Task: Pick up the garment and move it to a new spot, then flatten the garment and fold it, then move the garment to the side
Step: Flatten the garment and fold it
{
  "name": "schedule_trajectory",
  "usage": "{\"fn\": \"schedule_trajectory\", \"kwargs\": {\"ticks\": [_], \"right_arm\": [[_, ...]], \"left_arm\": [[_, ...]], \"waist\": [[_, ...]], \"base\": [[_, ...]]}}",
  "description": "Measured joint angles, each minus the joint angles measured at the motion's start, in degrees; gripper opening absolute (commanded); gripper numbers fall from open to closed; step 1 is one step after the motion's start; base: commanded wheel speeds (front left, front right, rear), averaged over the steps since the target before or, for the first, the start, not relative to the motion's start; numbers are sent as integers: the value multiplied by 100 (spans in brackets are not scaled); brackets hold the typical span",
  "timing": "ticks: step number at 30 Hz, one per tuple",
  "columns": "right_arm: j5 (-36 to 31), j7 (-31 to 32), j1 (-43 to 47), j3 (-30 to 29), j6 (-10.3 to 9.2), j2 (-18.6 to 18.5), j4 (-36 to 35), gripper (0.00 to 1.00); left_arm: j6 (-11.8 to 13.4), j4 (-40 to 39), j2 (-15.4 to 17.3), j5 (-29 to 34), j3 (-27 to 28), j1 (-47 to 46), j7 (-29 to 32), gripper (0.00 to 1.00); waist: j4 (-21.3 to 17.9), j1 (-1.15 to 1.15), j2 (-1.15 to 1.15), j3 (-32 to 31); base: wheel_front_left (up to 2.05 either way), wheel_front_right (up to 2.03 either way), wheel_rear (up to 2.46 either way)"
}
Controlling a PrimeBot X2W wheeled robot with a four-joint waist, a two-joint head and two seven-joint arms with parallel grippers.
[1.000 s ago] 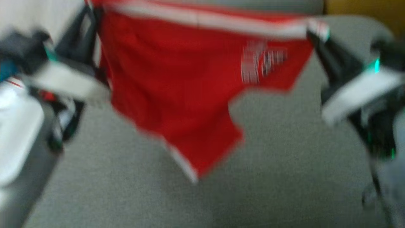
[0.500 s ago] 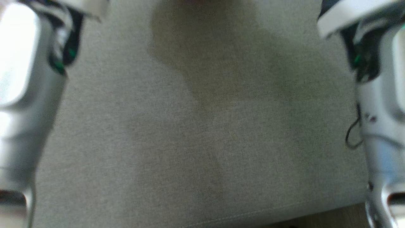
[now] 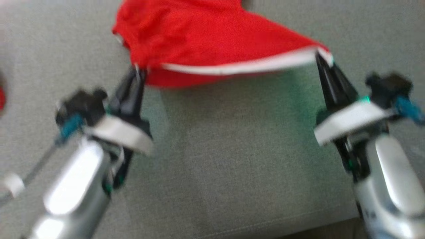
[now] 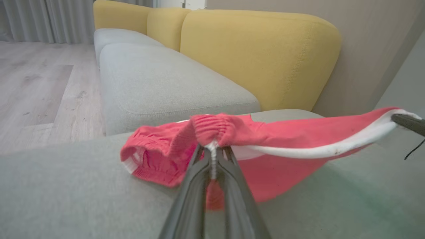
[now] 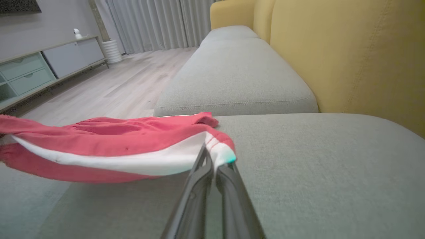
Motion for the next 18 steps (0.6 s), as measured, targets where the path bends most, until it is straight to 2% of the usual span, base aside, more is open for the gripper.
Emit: {"fn": "schedule_trajectory", "kwargs": {"ticks": [7, 11, 15, 18], "right_arm": [[-9, 594, 2014, -580, 0, 133, -1457, 0], [-105, 1101, 3065, -746, 0, 261, -2338, 0], [-233, 1621, 3722, -902, 0, 324, -3067, 0], [-256, 1876, 3900, -1024, 0, 344, -3386, 0]], "left_arm": [[502, -1078, 45, -189, -208, 1736, -86, 0], [808, -1708, 197, -276, -319, 2590, -97, 0], [1037, -2242, 308, -315, -372, 3214, -56, 0], [1098, -2492, 334, -439, -491, 3475, 94, 0]], "waist": [[70, -1, 0, -599], [110, -2, 0, -993], [174, -2, 0, -1326], [274, -2, 0, -1436]], "base": [[0, 0, 0], [0, 0, 0], [0, 0, 0], [0, 0, 0]]}}
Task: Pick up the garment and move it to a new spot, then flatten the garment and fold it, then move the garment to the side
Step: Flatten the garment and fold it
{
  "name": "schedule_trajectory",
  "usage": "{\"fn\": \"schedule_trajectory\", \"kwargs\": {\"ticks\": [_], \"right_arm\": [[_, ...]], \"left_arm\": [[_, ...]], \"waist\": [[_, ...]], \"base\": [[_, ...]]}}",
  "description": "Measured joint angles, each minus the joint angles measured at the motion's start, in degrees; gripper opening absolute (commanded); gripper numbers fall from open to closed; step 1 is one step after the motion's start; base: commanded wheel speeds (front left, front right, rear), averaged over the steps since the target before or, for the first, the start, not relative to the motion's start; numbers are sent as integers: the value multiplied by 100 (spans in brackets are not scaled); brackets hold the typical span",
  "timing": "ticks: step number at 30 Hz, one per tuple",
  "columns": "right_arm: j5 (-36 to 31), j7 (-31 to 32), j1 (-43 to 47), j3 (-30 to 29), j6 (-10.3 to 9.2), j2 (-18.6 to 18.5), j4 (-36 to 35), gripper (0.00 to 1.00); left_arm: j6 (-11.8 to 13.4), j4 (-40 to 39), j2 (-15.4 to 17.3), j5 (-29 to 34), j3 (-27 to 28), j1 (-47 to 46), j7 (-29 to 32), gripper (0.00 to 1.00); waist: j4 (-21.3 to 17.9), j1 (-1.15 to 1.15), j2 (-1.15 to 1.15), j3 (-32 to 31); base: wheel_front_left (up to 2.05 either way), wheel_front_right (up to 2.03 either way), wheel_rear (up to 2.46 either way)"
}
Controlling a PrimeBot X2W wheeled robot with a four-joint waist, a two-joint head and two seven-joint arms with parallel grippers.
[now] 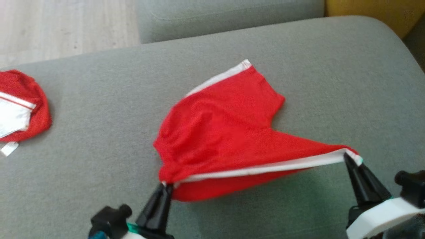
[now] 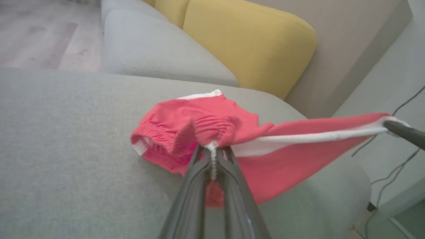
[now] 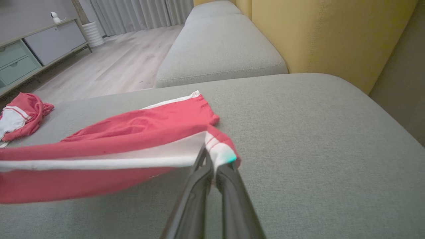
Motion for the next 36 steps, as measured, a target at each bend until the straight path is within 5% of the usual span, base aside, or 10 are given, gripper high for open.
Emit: {"fn": "schedule_trajectory", "kwargs": {"ticks": [11, 19, 34, 36], "right_arm": [[69, 655, -915, -187, 0, -224, 711, 0], [265, 1246, -2992, 42, 0, -928, 2023, 0], [512, 1438, -5330, 856, 0, -1137, 4507, 0], [503, 1335, -5517, 955, 0, -1139, 4801, 46]], "left_arm": [[-158, 448, -509, -337, -226, -315, 219, 0], [-321, 1405, -1212, -639, -36, -1634, 345, 0], [-354, 2930, -1859, -987, 178, -3050, 768, 0], [-357, 3044, -1916, -989, 171, -3093, 766, 0]], "waist": [[413, 3, 0, 376], [801, 4, 0, 891], [1452, 4, 0, 1490], [1502, 3, 0, 1511]], "base": [[0, 0, 0], [0, 0, 0], [0, 0, 0], [0, 0, 0]]}}
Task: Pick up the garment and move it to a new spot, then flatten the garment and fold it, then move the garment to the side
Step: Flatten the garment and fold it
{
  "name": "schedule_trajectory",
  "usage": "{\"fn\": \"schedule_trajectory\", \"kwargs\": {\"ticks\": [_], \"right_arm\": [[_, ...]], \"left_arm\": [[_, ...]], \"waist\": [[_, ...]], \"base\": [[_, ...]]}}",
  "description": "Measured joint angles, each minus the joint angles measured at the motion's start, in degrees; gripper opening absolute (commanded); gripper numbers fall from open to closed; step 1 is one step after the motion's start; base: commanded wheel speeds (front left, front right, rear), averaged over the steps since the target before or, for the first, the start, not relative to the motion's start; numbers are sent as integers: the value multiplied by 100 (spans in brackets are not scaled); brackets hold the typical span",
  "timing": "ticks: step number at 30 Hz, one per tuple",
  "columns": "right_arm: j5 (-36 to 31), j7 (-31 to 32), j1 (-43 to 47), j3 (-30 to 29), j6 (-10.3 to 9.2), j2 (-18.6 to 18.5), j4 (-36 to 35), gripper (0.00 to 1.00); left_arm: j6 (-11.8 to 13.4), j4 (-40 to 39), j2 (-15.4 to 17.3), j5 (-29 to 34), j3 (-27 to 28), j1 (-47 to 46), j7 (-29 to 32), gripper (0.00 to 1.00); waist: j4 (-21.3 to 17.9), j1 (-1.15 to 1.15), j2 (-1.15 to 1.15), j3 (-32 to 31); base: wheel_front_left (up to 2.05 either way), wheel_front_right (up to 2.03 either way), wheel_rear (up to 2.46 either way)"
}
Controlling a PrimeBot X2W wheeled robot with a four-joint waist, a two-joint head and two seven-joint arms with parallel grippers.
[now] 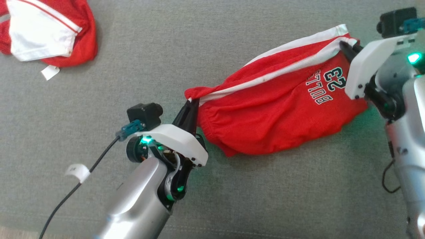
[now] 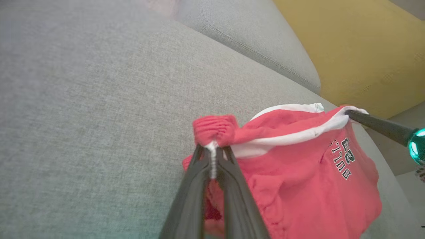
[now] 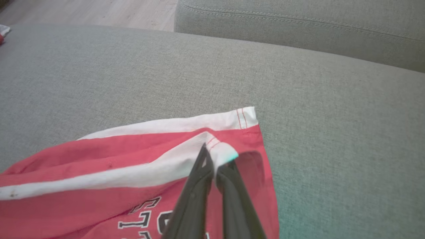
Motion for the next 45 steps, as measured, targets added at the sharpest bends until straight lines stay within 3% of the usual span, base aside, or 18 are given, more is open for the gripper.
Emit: {"fn": "schedule_trajectory", "kwargs": {"ticks": [1, 2, 3, 4, 5, 6, 15, 21, 27, 32, 41, 43, 45], "right_arm": [[-2, -64, -88, 21, 0, 3, 148, 95], [-18, -147, -169, 34, 0, 3, 288, 100], [-41, -272, -235, 42, 0, 5, 407, 100], [-49, -430, -300, 45, 0, 12, 526, 100], [-49, -602, -358, 45, 0, 20, 626, 100], [-49, -769, -415, 60, 0, 22, 719, 100], [8, -1728, -571, 324, 0, 31, 1365, 100], [164, -1856, -482, 526, 0, -205, 1522, 100], [390, -1692, 25, 620, 0, -497, 1735, 100], [576, -1548, 432, 552, 0, -514, 1906, 100], [567, -1430, 416, 272, 0, -475, 2274, 100], [578, -1396, 404, 280, 0, -446, 2274, 49], [588, -1402, 403, 321, 0, -376, 2268, 24]], "left_arm": [[-1, 45, -22, -15, -8, -10, 0, 0], [4, 92, -40, -46, -11, -13, -8, 0], [36, 151, -57, -55, -8, -16, -49, 7], [55, 194, -70, -55, -5, -17, -101, 29], [81, 220, -78, -55, -5, -18, -135, 72], [99, 241, -87, -55, -5, -21, -164, 100], [141, 277, -81, -35, -24, -13, -437, 100], [158, -100, 293, 238, -30, 358, -848, 100], [444, -625, 853, 475, 31, 1011, -1149, 100], [800, -1184, 1293, 566, 263, 1500, -1257, 100], [1043, -1705, 1477, 564, 405, 1855, -1258, 100], [1071, -1744, 1496, 564, 417, 1910, -1258, 100], [1106, -1767, 1522, 564, 437, 1924, -1258, 100]], "waist": [[19, 0, 0, 4], [34, 0, 0, 4], [46, 0, 0, -2], [55, 0, 0, -10], [61, -1, 0, -17], [66, -1, 0, -23], [29, -1, 0, -155], [-16, -1, 0, -391], [18, -1, 0, -673], [193, -2, 0, -747], [423, -1, 0, -628], [429, -1, 0, -642], [408, -1, 0, -667]], "base": [[0, 0, 0], [0, 0, 0], [0, 0, 0], [0, 0, 0], [0, 0, 0], [0, 0, 0], [0, 0, 0], [0, 0, 0], [0, 0, 0], [0, 0, 0], [0, 0, 0], [0, 0, 0], [0, 0, 0]]}}
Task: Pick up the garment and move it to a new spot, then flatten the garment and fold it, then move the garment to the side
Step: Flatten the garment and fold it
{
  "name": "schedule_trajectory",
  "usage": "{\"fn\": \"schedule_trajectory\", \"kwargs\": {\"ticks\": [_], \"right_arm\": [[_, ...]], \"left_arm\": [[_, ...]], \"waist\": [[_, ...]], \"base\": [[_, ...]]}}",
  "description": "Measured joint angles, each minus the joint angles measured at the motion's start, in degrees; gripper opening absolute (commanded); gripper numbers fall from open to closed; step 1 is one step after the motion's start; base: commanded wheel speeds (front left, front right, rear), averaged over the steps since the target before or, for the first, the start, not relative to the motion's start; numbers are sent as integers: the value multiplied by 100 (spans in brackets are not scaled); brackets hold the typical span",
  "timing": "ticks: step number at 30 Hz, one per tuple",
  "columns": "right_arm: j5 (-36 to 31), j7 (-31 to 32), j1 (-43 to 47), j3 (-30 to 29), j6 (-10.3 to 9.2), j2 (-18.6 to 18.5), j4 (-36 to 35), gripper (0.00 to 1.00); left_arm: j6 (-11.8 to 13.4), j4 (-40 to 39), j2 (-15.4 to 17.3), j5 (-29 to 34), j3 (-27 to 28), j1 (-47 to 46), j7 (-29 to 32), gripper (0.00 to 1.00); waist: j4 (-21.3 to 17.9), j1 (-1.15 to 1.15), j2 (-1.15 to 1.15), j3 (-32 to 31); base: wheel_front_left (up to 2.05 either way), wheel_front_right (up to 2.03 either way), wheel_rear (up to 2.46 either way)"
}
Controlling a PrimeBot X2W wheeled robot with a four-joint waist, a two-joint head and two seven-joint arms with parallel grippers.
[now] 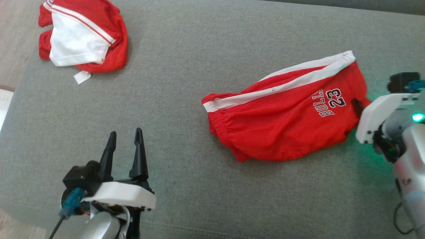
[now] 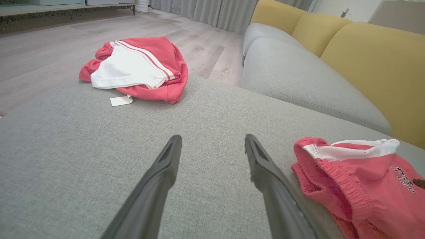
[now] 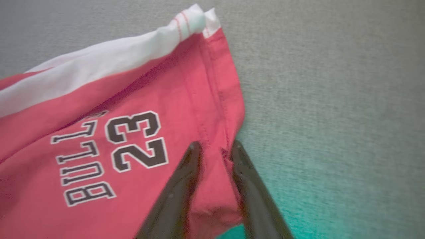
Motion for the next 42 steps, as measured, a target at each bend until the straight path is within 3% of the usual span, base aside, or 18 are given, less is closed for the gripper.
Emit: {"fn": "schedule_trajectory", "kwargs": {"ticks": [1, 13, 18, 25, 31, 37, 42], "right_arm": [[7, -33, 1, 22, 0, 46, -2, 0], [1, -811, 231, -259, 0, 465, -221, 0], [-179, -1010, 996, -839, 0, 682, -595, 0], [-590, -942, 2188, -1655, 0, 1325, -1552, 0], [-854, -633, 2466, -2028, 0, 1534, -2180, 0], [-1013, -453, 2335, -1912, 0, 1581, -2560, 0], [-871, -401, 1836, -1150, 0, 1589, -2820, 0]], "left_arm": [[-1, -24, 10, 1, 11, -1, -1, 100], [34, -29, 115, 5, 46, 211, -112, 100], [51, -25, 135, 2, 48, 426, -145, 100], [53, -68, 148, 2, -38, 634, -153, 100], [52, -74, 145, 3, -107, 635, -149, 100], [40, -36, 110, 4, -208, 622, -103, 100], [-2, 41, 85, 3, -249, 610, -104, 100]], "waist": [[-19, 0, 0, -17], [-477, 0, 0, -394], [-800, 0, 0, -639], [-1198, -1, 0, -859], [-1250, 0, 0, -822], [-1093, 0, 0, -811], [-880, 0, 0, -843]], "base": [[0, 0, 0], [0, 0, 0], [0, 0, 0], [0, 0, 0], [0, 0, 0], [0, 0, 0], [0, 0, 0]]}}
